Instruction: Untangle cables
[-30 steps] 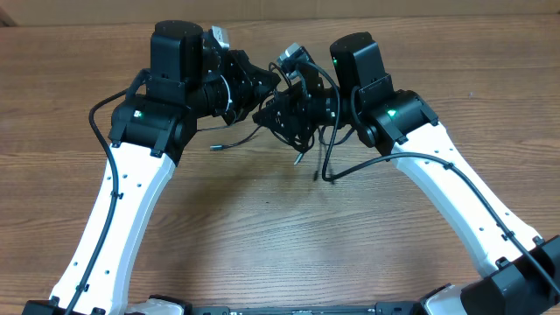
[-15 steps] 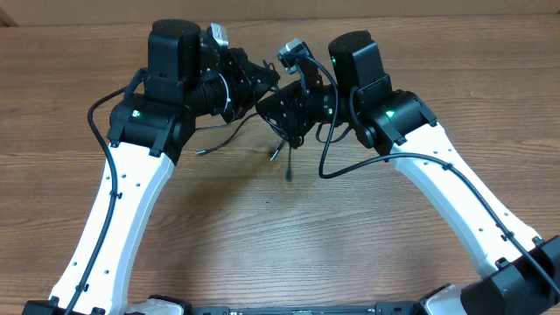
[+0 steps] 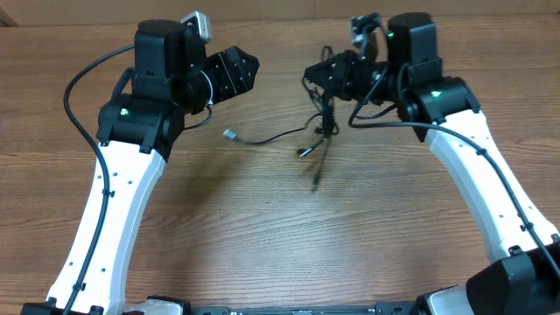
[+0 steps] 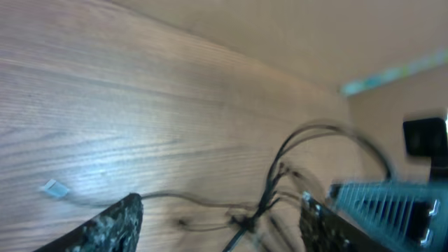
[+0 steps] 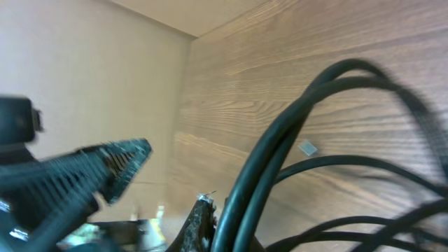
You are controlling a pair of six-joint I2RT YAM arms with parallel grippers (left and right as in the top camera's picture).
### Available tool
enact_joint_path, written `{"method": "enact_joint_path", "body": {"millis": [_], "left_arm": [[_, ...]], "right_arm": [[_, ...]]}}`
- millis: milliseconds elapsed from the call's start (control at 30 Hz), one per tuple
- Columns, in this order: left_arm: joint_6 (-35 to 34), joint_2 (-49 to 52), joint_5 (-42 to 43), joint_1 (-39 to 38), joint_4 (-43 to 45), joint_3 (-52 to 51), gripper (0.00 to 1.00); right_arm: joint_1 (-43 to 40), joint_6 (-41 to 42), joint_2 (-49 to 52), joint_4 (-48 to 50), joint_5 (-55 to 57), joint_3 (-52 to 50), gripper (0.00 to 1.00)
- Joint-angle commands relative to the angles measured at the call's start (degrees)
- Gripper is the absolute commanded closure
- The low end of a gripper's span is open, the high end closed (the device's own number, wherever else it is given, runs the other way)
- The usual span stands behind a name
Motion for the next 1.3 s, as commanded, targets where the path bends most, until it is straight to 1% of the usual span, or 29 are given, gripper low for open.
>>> {"method": "enact_joint_path", "body": {"millis": [0,33,67,100,167,267,500,533,600,633,700,800,833,1033,1100,1167,1267], "left_arm": [[16.0,1.2,9.6,-1.4,-1.6,0.1,0.32],[18.5,1.8,12.9,-1.9,-1.6,-0.2,0.32],[22.4,3.1,18.2,-2.6,-1.6,-0.6,0.33],[23.2,3.9,20.0,-3.0,-1.6,-0.7,0.33],[22.5,5.4,21.9,-3.7,-1.2,-0.7,0.32],[11.5,8.5,23.2,-4.7,0.1,-0.7,0.33],[1.8,10.6,24.5,-5.7,8.5,-0.7,0.33],[1.5,10.6,24.6,-5.7,9.1,-0.7,0.34],[3.5,10.6,25.7,-5.7,9.5,-0.7,0.37],[6.3,10.6,27.3,-5.7,9.5,-0.7,0.37],[15.7,10.6,31.9,-6.0,8.1,-0.7,0.37],[23.0,10.6,36.9,-6.3,6.6,-0.7,0.34],[24.1,10.6,38.1,-6.7,6.6,-0.7,0.33],[23.2,10.6,37.2,-8.8,7.0,-0.7,0.3],[20.4,10.6,35.4,-8.9,7.4,-0.7,0.3],[16.8,10.6,31.6,-9.0,7.6,-0.7,0.3],[12.0,10.6,27.9,-9.0,7.6,-0.7,0.34]], "right_arm": [[-1.4,4.5,-0.9,0.4,-7.3,1.4,0.96],[-1.5,4.5,-0.9,0.3,-8.3,1.4,0.96],[-1.5,4.5,-0.9,0.3,-9.8,1.5,0.96],[-1.5,4.5,-0.9,0.3,-10.8,1.4,0.96],[-1.5,4.5,-0.9,0.3,-11.0,1.4,0.96],[-1.5,4.4,-0.9,0.4,-11.0,1.4,0.96],[-1.5,4.3,-0.9,-0.3,-8.1,1.4,0.96],[-1.5,4.3,-0.9,-0.5,-7.6,1.4,0.96],[-1.5,4.3,-0.9,-0.9,-6.3,1.4,0.96],[-1.5,4.3,-0.9,-0.9,-6.2,1.4,0.96],[-2.1,4.3,-0.9,-0.9,-6.0,1.4,0.96],[-2.9,4.5,-0.9,-0.9,-5.7,1.4,0.96],[-3.0,4.9,-0.9,-0.9,-5.3,1.4,0.96],[-3.0,5.7,-0.9,-0.9,-4.7,1.4,0.96],[-3.0,5.5,-0.9,-0.9,-4.7,1.4,0.96],[-3.0,5.5,-0.9,-0.9,-4.7,1.4,0.96],[-3.0,5.5,-0.9,-0.9,-4.7,1.4,0.96]]}}
